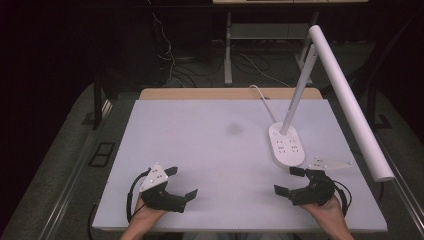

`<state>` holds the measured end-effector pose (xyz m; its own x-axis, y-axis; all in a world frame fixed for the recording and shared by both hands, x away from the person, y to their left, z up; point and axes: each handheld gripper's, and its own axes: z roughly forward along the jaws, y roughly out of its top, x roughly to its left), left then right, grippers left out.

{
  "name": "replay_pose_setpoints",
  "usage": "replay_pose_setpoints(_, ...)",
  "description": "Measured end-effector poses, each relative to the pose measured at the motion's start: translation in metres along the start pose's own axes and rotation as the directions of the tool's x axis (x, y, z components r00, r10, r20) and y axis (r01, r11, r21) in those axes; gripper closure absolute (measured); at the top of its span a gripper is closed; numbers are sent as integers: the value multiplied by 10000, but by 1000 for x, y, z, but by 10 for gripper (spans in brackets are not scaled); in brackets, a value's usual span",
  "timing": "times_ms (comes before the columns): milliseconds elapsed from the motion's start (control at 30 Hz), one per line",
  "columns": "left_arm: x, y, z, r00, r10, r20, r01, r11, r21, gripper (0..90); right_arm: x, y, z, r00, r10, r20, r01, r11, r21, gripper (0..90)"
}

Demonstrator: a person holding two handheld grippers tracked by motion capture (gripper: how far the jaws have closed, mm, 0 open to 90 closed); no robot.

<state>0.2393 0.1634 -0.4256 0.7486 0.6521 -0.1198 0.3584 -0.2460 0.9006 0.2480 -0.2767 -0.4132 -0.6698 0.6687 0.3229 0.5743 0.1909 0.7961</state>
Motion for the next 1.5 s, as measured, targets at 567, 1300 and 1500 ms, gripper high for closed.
replay_pose_setpoints(567,1,2,1,9999,120,-66,-120,9999,-54,0,2,0,1,9999,-122,72,119,9991,404,5)
replay_pose_setpoints(1300,-1,1,2,9999,97,-125,-97,9999,34,0,-2,9,-5,10000,87,-14,-86,9983,571,5)
replay_pose_setpoints(1500,-2,1,2,9999,121,-116,-120,9999,57,0,-5,14,-10,10000,67,-3,-66,9985,540,5)
